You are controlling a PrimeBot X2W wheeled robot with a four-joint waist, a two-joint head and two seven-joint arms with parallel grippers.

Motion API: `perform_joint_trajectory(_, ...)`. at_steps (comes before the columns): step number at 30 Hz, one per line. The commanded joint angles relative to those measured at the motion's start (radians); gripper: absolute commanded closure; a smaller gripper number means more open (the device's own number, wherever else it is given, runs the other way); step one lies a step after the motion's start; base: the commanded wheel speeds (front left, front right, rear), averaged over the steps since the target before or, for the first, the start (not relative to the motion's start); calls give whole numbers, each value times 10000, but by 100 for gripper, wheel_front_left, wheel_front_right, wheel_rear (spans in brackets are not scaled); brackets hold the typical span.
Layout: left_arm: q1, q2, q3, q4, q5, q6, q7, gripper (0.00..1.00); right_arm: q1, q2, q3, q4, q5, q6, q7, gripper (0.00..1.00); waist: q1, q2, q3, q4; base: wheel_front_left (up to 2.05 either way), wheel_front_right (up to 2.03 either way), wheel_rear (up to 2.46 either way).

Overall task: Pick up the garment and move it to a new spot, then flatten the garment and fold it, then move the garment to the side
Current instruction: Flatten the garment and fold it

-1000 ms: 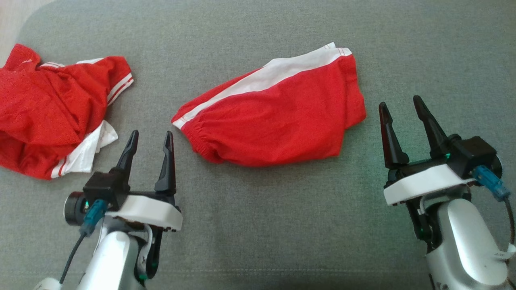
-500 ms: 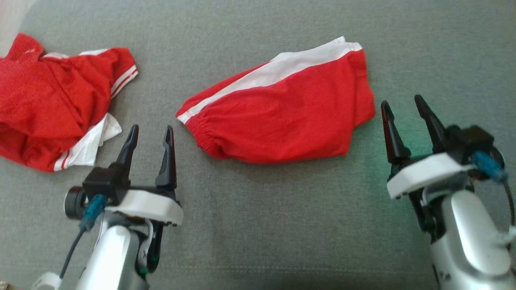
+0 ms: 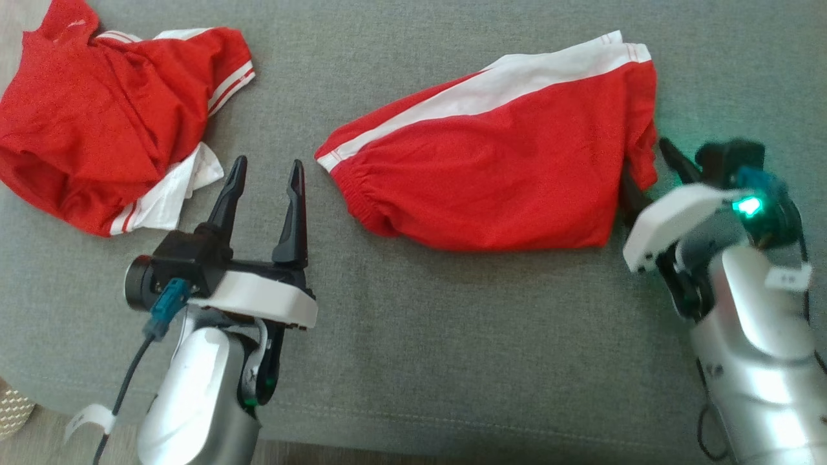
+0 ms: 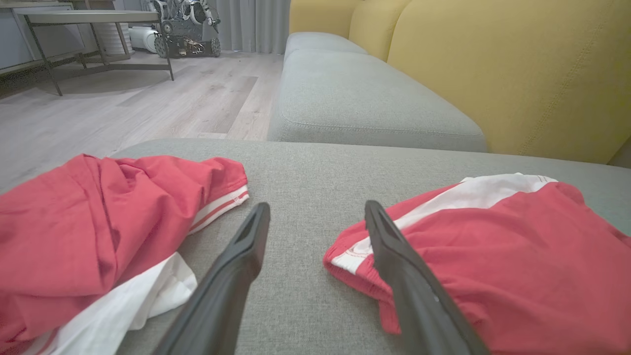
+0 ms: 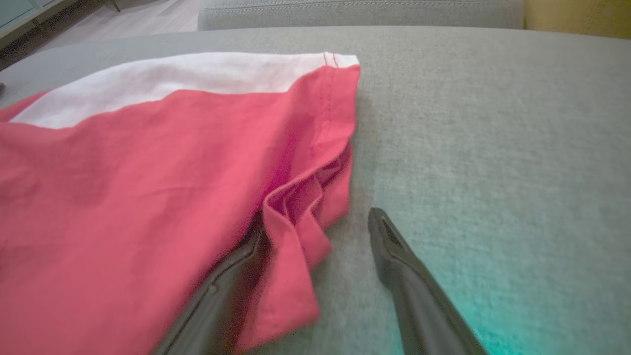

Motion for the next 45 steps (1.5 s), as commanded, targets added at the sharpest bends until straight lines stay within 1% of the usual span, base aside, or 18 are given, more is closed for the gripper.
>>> perform_joint_trajectory(1, -307, 70, 415, -308, 101, -77, -122, 0, -345, 107, 364, 76, 140, -7, 322, 0, 0, 0, 31, -2, 0, 0, 0)
perform_joint_trajectory(4, -300, 44, 446, -299, 129, -99, -122, 0, -473, 115, 467, 283, 231, -7, 535, 0, 0, 0, 26, -17, 0, 0, 0)
perform_joint_trajectory(5, -298, 32, 456, -294, 146, -109, -122, 0, -507, 126, 515, 366, 273, -7, 636, 11, 0, 0, 14, -26, 0, 0, 0)
perform_joint_trajectory(6, -296, 20, 465, -291, 161, -119, -122, 0, -521, 146, 565, 431, 337, -7, 737, 58, 0, 0, -1, -37, 0, 0, 0)
perform_joint_trajectory(7, -293, 10, 479, -293, 176, -128, -122, 0, -532, 159, 588, 443, 389, -7, 744, 94, 0, 0, -15, -51, 0, 0, 0)
perform_joint_trajectory(8, -291, 0, 494, -299, 187, -138, -122, 0, -519, 167, 589, 447, 426, -7, 728, 100, 0, 0, -33, -68, 0, 0, 0)
perform_joint_trajectory(15, -193, -48, 607, -370, 279, -203, -122, 0, 61, 305, 223, 44, 654, -7, 82, 100, 0, 0, -181, -285, 0, 0, 0)
perform_joint_trajectory(20, -137, -32, 734, -402, 367, -270, -122, 0, 791, 469, -92, -713, 662, -7, -162, 100, 0, 0, -195, -531, 0, 0, 0)
perform_joint_trajectory(23, -110, -24, 798, -398, 431, -292, -122, 0, 1377, 554, -418, -1308, 609, -7, -187, 100, 0, 0, -240, -642, 0, 0, 0)
perform_joint_trajectory(30, 11, 1, 940, -400, 494, -374, -122, 0, 2802, 775, -1271, -2677, 510, -7, 142, 100, 0, 0, -380, -826, 0, 0, 0)
perform_joint_trajectory(36, 93, -4, 968, -384, 536, -431, -122, 0, 3333, 872, -1729, -3242, 617, -7, 374, 100, 0, 0, -457, -922, 0, 0, 0)
perform_joint_trajectory(41, 112, -4, 985, -345, 560, -467, -122, 0, 3423, 888, -1764, -3546, 800, -7, 384, 100, 0, 0, -550, -934, 0, 0, 0)
perform_joint_trajectory(45, 150, -2, 1007, -276, 559, -504, -122, 0, 3273, 890, -1272, -4229, 755, -7, 458, 100, 0, 0, -745, -953, 0, 0, 0)
